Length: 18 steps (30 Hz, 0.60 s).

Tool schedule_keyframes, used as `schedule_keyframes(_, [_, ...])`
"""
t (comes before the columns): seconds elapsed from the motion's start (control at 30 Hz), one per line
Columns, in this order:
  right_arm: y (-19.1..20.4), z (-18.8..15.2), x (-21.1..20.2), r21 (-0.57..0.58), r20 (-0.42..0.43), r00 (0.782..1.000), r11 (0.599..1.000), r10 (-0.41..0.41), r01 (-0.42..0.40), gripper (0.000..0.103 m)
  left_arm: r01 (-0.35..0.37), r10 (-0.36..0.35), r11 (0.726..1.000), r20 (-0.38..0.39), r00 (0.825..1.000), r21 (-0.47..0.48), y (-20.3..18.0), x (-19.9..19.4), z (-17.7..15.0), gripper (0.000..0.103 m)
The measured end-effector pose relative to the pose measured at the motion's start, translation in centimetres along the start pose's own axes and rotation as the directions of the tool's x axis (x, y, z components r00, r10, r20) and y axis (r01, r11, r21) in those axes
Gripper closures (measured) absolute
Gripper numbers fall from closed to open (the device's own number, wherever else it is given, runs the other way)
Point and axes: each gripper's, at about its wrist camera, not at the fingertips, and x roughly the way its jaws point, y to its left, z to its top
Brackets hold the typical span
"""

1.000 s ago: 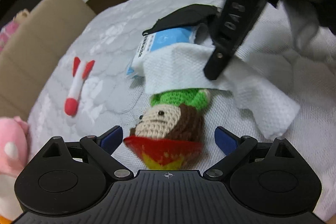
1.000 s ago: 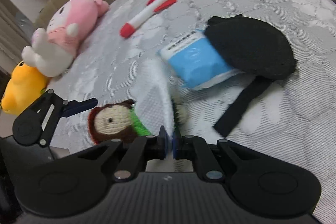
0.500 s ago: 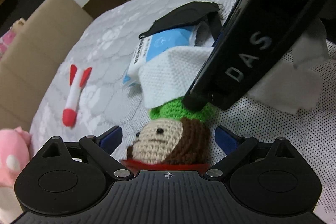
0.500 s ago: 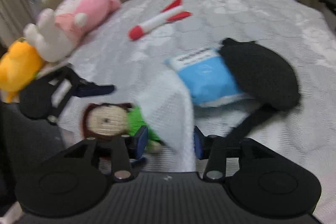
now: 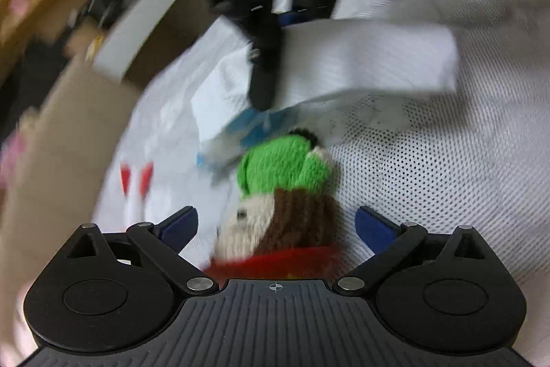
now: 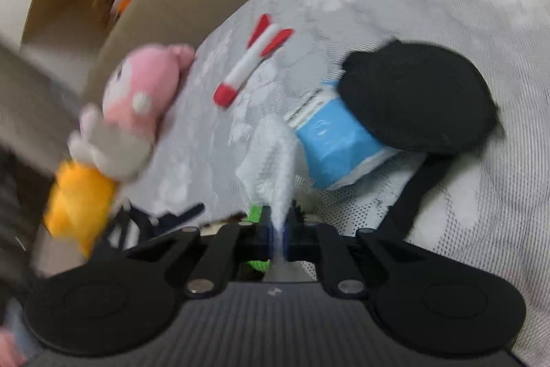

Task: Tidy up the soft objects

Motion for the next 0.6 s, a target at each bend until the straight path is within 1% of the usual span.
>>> schedule_keyframes(0.07, [-0.6,0.4,-0.2,0.01,0.017,0.999,0.999,-0.034,0.033,0.095,0.011,-0.011,1.0,-0.015,1.0,-0.028,0.9,0.8,0.4,0.003])
schedule_keyframes(0.1, [-0.7,0.5,-0.3,-0.003,0.023,0.999,0.999,-0.049,0.049,0.095,0.056,-0.063,0.987,-0.044,0.997,-0.153,2.4,1.4,0.4,0.008])
schedule_keyframes(0.13, [-0.6,0.5,-0.4,-0.013,0.027,0.998,0.998,-0.056,0.056,0.095,0.096,-0.119,0.955,-0.066,0.991,-0.28,3.9,1.9,0.4,0.031])
schedule_keyframes(0.17, [-0.6,0.6,-0.5,-0.016,0.031,0.998,0.998,-0.055,0.056,0.095,0.125,-0.174,0.889,-0.071,0.982,-0.442,5.5,2.4,-0.3,0.034])
schedule_keyframes(0.2, [-0.6,0.5,-0.5,-0.018,0.032,0.998,0.998,-0.051,0.052,0.095,0.146,-0.228,0.794,-0.067,0.971,-0.59,7.1,2.9,-1.0,0.034])
schedule_keyframes(0.23, [-0.5,0.5,-0.5,-0.019,0.033,0.998,0.999,-0.051,0.051,0.095,0.158,-0.28,0.676,-0.052,0.959,-0.719,8.7,3.3,-1.7,0.035])
schedule_keyframes(0.27, [-0.4,0.5,-0.4,-0.019,0.033,0.998,0.998,-0.051,0.051,0.095,0.173,-0.316,0.558,-0.015,0.948,-0.812,9.6,3.5,-2.6,0.035])
schedule_keyframes(0.3, [-0.4,0.4,-0.3,-0.023,0.033,0.998,0.998,-0.052,0.052,0.095,0.185,-0.348,0.424,0.029,0.937,-0.886,10.5,3.6,-3.7,0.035])
schedule_keyframes(0.33, [-0.3,0.4,-0.3,-0.026,0.032,0.998,0.998,-0.053,0.054,0.095,0.214,-0.383,0.226,0.116,0.917,-0.95,11.3,3.9,-5.3,0.035])
schedule_keyframes(0.37, [-0.1,0.3,-0.2,-0.033,0.034,0.998,0.998,-0.054,0.055,0.095,0.241,-0.405,0.002,0.219,0.888,-0.971,11.5,4.2,-7.2,0.035])
schedule_keyframes(0.4, [0.0,0.3,-0.2,-0.041,0.036,0.998,0.998,-0.054,0.056,0.095,0.248,-0.399,-0.181,0.301,0.866,-0.952,11.2,4.3,-8.9,0.035])
schedule_keyframes(0.43, [0.3,0.2,-0.4,-0.045,0.042,0.998,0.998,-0.044,0.046,0.095,0.238,-0.38,-0.319,0.354,0.854,-0.917,10.8,4.5,-10.3,0.035])
schedule_keyframes(0.47, [0.6,0.2,-0.5,-0.048,0.047,0.998,0.998,-0.032,0.034,0.095,0.22,-0.369,-0.39,0.371,0.852,-0.894,10.3,4.6,-11.4,0.034])
schedule_keyframes(0.5, [0.9,0.1,-0.7,-0.052,0.053,0.998,0.998,-0.02,0.023,0.095,0.203,-0.357,-0.455,0.386,0.85,-0.867,9.8,4.6,-12.3,0.033])
schedule_keyframes(0.57, [2.2,0.1,-0.5,-0.057,0.042,0.999,0.998,0.033,-0.031,0.095,0.201,-0.349,-0.463,0.386,0.854,-0.863,9.7,4.6,-13.2,0.032])
schedule_keyframes(0.6, [3.0,0.1,0.0,-0.061,0.029,0.997,0.996,0.064,-0.063,0.095,0.2,-0.347,-0.456,0.381,0.857,-0.867,9.9,4.3,-13.4,0.031])
